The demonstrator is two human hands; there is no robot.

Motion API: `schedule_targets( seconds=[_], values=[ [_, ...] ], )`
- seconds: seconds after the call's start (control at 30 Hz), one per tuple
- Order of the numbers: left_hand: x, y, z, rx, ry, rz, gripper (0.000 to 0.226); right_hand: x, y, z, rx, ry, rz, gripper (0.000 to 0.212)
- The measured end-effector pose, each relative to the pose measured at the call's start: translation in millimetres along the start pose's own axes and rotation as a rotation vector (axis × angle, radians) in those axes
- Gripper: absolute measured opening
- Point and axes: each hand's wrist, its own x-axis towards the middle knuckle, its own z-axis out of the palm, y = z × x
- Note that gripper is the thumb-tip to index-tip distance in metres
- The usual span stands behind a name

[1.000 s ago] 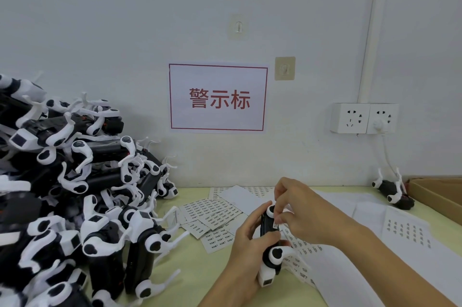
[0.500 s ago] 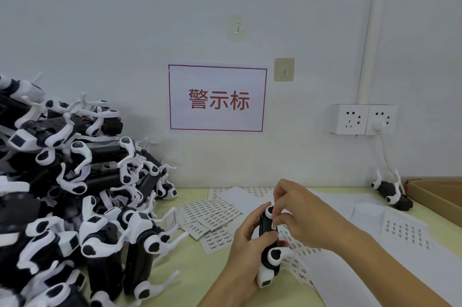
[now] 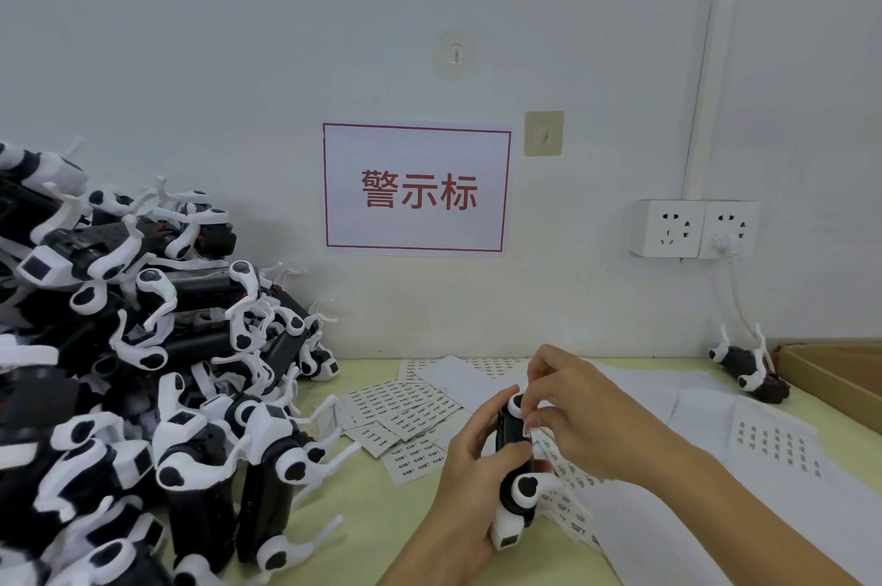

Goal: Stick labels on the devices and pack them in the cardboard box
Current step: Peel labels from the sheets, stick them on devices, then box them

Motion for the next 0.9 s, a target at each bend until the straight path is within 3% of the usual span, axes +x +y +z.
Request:
schedule_targets(
  seconds=[0.6, 0.9],
  values=[
    [-1.6, 0.6, 0.9, 0.046, -0.002, 0.031, 0.054, -0.2, -7.4, -1.7, -0.022, -0.018, -0.002, 0.024],
    [-2.2, 1.5, 1.3, 0.068, -0.002, 0.043, 0.055, -0.2, -7.6, -0.2, -0.006, -0.015, 0.011, 0.016]
  ],
)
